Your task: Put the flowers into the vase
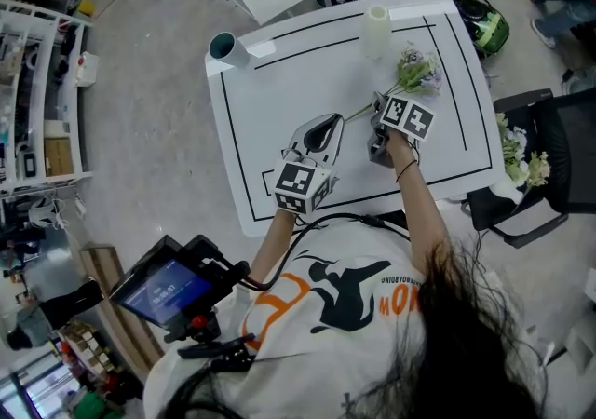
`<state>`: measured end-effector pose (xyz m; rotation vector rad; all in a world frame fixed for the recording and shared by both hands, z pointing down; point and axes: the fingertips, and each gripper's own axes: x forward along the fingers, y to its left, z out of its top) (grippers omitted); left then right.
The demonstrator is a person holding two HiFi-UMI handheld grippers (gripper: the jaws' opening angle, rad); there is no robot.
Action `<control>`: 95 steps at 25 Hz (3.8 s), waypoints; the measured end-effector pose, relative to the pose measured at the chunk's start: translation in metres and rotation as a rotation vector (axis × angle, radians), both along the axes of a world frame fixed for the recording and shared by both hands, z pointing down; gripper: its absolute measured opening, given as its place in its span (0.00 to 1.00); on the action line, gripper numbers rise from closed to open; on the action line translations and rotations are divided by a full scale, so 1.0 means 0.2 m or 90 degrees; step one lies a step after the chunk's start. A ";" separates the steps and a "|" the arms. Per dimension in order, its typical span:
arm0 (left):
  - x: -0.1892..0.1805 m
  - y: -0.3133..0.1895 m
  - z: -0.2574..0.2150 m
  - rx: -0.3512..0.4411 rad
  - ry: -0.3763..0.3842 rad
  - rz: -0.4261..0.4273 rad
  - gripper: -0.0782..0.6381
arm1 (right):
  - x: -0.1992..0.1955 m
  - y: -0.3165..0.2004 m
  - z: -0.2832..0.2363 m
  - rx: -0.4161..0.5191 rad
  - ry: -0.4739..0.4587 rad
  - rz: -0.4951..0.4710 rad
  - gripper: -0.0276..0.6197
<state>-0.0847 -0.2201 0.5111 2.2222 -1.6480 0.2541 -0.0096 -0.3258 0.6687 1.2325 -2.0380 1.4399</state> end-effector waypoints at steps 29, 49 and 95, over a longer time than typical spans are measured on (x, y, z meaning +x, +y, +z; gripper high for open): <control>0.09 -0.15 -0.11 0.028 0.017 0.067 0.13 | 0.14 -0.07 -0.34 0.137 -0.088 -0.018 0.07; 0.12 -0.70 -0.24 0.078 -0.002 0.067 0.34 | 0.22 -0.42 -0.92 0.296 -0.101 -0.125 0.07; 0.10 -1.06 -0.09 0.072 -0.073 0.054 0.45 | -0.07 -0.83 -1.63 0.489 -0.225 -0.239 0.07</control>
